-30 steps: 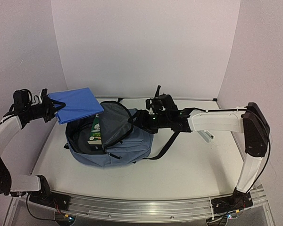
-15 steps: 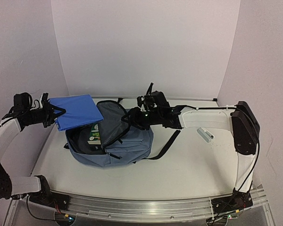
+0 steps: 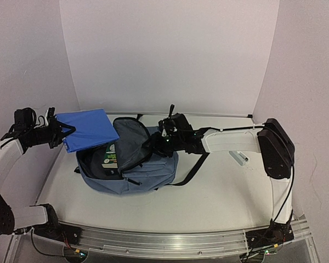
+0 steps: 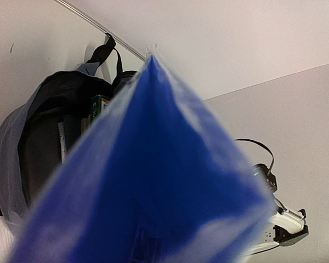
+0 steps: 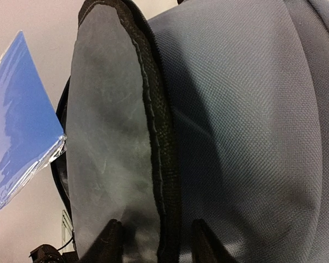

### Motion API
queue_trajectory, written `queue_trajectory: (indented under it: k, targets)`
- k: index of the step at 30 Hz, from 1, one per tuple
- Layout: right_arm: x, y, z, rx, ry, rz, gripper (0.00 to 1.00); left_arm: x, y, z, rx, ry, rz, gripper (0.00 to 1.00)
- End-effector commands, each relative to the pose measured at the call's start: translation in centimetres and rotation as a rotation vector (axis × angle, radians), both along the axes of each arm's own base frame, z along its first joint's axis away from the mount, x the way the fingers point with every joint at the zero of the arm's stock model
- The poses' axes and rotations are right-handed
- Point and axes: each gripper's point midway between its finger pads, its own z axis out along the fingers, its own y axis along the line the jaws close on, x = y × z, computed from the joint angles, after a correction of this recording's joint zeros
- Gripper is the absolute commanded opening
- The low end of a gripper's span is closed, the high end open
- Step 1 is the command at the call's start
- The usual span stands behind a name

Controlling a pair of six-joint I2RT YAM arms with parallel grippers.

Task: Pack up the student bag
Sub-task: Place the book in the student bag.

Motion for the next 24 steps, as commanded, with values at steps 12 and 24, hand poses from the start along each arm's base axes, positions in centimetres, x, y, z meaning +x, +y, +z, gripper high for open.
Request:
queue_trajectory:
  k: [12, 24]
  targets:
    - [2.9, -5.7, 11.9, 0.055, -0.275, -0.131, 0.00, -1.7, -0.3, -1.2, 0.000, 0.050, 0.007, 0.00]
    - [0.4, -4.3, 20.0, 0.158, -0.412, 0.060, 0.00, -1.5, -4.9, -3.4, -0.044, 0.095, -0.111, 0.00]
